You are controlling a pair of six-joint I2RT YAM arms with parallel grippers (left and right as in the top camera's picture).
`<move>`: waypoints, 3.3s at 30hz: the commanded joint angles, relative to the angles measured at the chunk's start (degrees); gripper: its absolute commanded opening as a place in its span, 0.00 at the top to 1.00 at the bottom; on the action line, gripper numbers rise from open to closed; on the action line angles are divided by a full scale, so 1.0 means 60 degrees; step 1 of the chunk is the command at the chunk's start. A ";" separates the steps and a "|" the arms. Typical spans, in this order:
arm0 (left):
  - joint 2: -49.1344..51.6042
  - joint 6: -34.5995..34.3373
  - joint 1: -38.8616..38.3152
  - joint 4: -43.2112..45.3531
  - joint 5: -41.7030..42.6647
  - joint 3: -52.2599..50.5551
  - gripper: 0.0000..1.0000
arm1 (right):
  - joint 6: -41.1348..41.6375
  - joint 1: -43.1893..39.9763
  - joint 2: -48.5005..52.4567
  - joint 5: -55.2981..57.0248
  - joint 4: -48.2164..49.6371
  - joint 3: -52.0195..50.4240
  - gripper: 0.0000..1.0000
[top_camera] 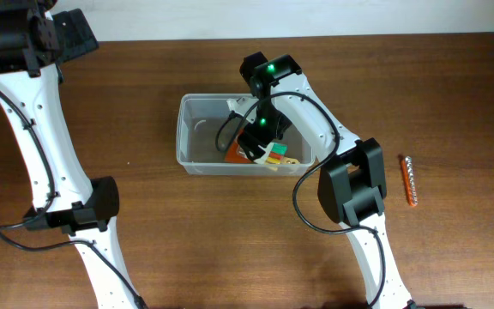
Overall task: Pack container
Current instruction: 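Lower the packet into the container, open the right gripper, withdraw, then move the right gripper over the orange socket rail at right, then lower the right gripper and close it on the orange socket rail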
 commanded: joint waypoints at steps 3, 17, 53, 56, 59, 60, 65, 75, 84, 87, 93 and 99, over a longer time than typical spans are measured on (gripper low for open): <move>-0.0288 0.0113 0.0058 0.0000 -0.0168 0.0007 0.01 | 0.0240 -0.0025 -0.0361 -0.0142 -0.0277 0.0324 0.02; -0.0288 0.0113 0.0058 0.0000 -0.0168 0.0007 0.01 | 0.1526 -0.1909 -0.2681 0.0098 -0.2484 0.6481 0.01; -0.0288 0.0113 0.0058 0.0000 -0.0168 0.0007 0.01 | 0.1104 -0.7530 -0.5814 0.2255 0.3078 -0.8258 0.01; -0.0288 0.0113 0.0058 0.0000 -0.0168 0.0007 0.01 | 0.0984 -0.7530 -0.5719 0.2208 0.3067 -0.8440 0.01; -0.0288 0.0113 0.0058 0.0000 -0.0168 0.0007 0.01 | 0.0368 -0.7675 -0.4954 0.1792 0.2339 -0.8433 0.01; -0.0288 0.0113 0.0058 0.0000 -0.0168 0.0007 0.01 | 0.0397 -0.7770 -0.4703 0.1792 0.2313 -0.8433 0.01; -0.0288 0.0113 0.0058 0.0000 -0.0168 0.0007 0.01 | 0.0401 -0.8080 -0.4437 0.1789 0.3038 -0.8433 0.01; -0.0288 0.0113 0.0058 0.0000 -0.0168 0.0007 0.01 | 0.0393 -0.8102 -0.4426 0.1716 0.4113 -0.8542 0.01; -0.0288 0.0113 0.0058 0.0000 -0.0168 0.0007 0.01 | 0.0401 -0.8098 -0.4051 0.1494 0.4149 -0.8597 0.01; -0.0288 0.0113 0.0058 0.0000 -0.0168 0.0007 0.01 | 0.0401 -0.8098 -0.4033 0.1417 0.4284 -0.8597 0.01; -0.0288 0.0113 0.0058 0.0000 -0.0168 0.0007 0.01 | 0.0401 -0.8091 -0.3956 0.1413 0.4320 -0.8604 0.01; -0.0288 0.0113 0.0058 0.0000 -0.0168 0.0007 0.01 | 0.0397 -0.8091 -0.3952 0.1421 0.4350 -0.8604 0.01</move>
